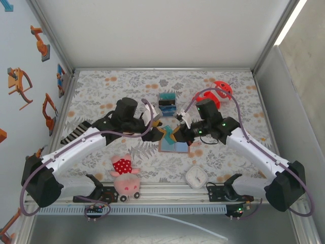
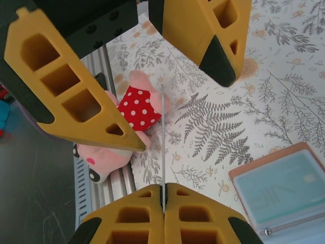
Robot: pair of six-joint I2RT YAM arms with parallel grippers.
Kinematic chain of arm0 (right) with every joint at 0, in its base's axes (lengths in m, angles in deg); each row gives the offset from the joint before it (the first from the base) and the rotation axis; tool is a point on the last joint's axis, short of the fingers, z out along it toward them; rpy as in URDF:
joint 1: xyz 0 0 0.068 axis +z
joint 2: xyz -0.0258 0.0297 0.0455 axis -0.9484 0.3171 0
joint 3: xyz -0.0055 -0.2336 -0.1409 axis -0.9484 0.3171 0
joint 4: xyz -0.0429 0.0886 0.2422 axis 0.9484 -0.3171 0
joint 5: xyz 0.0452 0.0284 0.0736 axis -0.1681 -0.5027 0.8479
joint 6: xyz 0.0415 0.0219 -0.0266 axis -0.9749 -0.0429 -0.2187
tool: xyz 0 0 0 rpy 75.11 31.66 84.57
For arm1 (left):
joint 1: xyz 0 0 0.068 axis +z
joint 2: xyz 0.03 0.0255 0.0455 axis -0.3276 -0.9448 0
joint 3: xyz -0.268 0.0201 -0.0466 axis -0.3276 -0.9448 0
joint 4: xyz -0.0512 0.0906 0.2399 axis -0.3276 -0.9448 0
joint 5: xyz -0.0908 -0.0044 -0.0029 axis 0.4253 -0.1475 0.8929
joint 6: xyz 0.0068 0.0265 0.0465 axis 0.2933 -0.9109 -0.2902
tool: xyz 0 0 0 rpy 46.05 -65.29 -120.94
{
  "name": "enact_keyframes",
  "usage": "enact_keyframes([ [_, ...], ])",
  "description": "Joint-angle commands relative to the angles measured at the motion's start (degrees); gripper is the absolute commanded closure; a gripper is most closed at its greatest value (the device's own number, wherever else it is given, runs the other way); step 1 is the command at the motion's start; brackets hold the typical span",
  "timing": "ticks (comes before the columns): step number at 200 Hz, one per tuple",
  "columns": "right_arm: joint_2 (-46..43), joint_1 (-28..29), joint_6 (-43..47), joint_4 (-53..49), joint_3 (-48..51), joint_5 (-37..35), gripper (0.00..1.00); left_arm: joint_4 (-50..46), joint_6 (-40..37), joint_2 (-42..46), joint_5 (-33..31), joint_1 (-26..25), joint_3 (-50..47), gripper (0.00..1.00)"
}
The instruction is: Take the credit cards out of the card holder
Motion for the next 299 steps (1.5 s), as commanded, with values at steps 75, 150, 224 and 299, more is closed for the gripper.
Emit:
enact_keyframes([
  [75,-0.48,0.46,2.19,-0.39,-1.1,-1.89,0.96,-2.01,-2.34,-1.23,10.09,0.22,1.13,1.0],
  [150,-5.54,0.21,-4.29,8.32,3.87,-8.03,0.58,9.46,4.72,8.28,8.42,0.93,-8.17,1.0],
  [224,-8.34,0.11,-15.45,28.77,12.87,3.8,0.54,24.34,17.61,16.06,3.46,1.72,-15.52,1.0],
  [299,-4.86,0.11,-22.53,44.91,13.41,11.17,0.64,31.45,24.31,15.98,1.42,1.82,-18.25,1.0],
])
